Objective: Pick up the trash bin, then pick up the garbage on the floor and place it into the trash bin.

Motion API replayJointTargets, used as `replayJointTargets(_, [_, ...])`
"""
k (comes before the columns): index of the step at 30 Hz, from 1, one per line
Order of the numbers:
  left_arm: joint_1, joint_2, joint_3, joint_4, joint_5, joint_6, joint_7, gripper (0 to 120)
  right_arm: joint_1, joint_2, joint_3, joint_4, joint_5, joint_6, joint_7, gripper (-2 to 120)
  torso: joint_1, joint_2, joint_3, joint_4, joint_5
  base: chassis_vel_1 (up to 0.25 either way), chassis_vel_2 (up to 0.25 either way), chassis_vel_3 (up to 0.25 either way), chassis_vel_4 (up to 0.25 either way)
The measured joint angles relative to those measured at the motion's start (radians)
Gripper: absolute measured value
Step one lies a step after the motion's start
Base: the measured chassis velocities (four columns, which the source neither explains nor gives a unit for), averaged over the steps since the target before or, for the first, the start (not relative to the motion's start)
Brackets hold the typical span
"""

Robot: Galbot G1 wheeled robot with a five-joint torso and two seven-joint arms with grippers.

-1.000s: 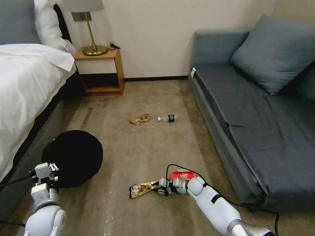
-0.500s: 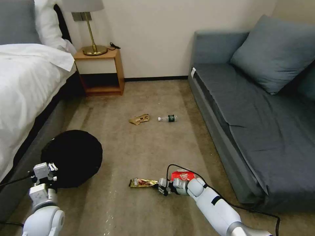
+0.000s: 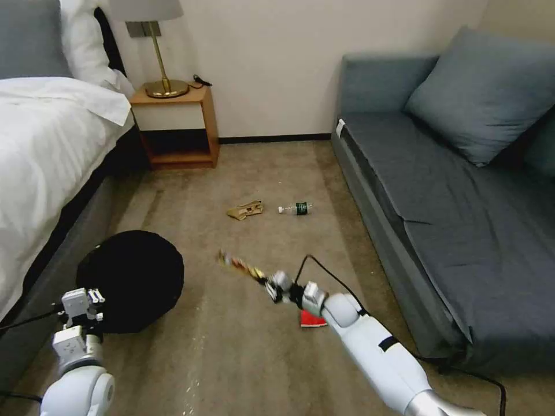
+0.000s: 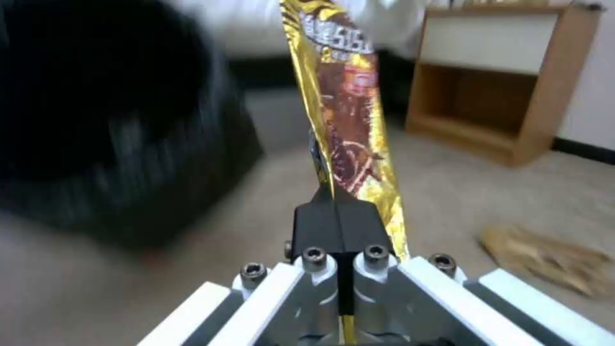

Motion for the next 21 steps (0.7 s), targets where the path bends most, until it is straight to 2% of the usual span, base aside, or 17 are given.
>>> replayJointTargets(4, [-0.008, -0.001, 0.010, -0.001, 0.003, 0.004, 0.000, 7, 0.057, 0.003, -0.140, 0.111, 0.283, -0.089, 0.112, 0, 0.000, 0.000, 0.000, 0.0001, -0.0001, 0.000, 0.000, 0.000, 0.000])
replayJointTargets(5, [-0.008, -0.001, 0.010, -0.001, 0.003, 0.004, 0.000, 7, 0.057, 0.003, -0.140, 0.111, 0.283, -0.089, 0.112, 0, 0.000, 0.000, 0.000, 0.0001, -0.0001, 0.000, 0.000, 0.000, 0.000])
replayJointTargets(9, [-0.034, 0.009, 0.017, -0.006, -0.006, 0.019, 0.004, 7, 0.140, 0.057, -0.257, 0.136, 0.457, -0.131, 0.160, 0, 0.000, 0.000, 0.000, 0.0003, -0.0003, 0.000, 0.000, 0.000, 0.000])
replayJointTargets(15, [-0.067, 0.018, 0.024, -0.011, -0.022, 0.030, 0.012, 7, 0.198, 0.109, -0.359, 0.123, 0.598, -0.158, 0.212, 0, 0.000, 0.000, 0.000, 0.0002, -0.0002, 0.000, 0.000, 0.000, 0.000])
replayJointTargets(18, [-0.077, 0.019, 0.025, -0.011, -0.028, 0.026, 0.023, 7, 0.206, 0.130, -0.380, 0.093, 0.599, -0.157, 0.202, 0, 0.000, 0.000, 0.000, 0.0001, -0.0003, 0.000, 0.000, 0.000, 0.000])
replayJointTargets(21, [-0.078, 0.015, 0.027, -0.008, -0.025, -0.010, 0.071, 7, 0.200, 0.158, -0.393, 0.046, 0.581, -0.144, 0.174, 0, 0.000, 0.000, 0.000, 0.0001, -0.0001, 0.000, 0.000, 0.000, 0.000])
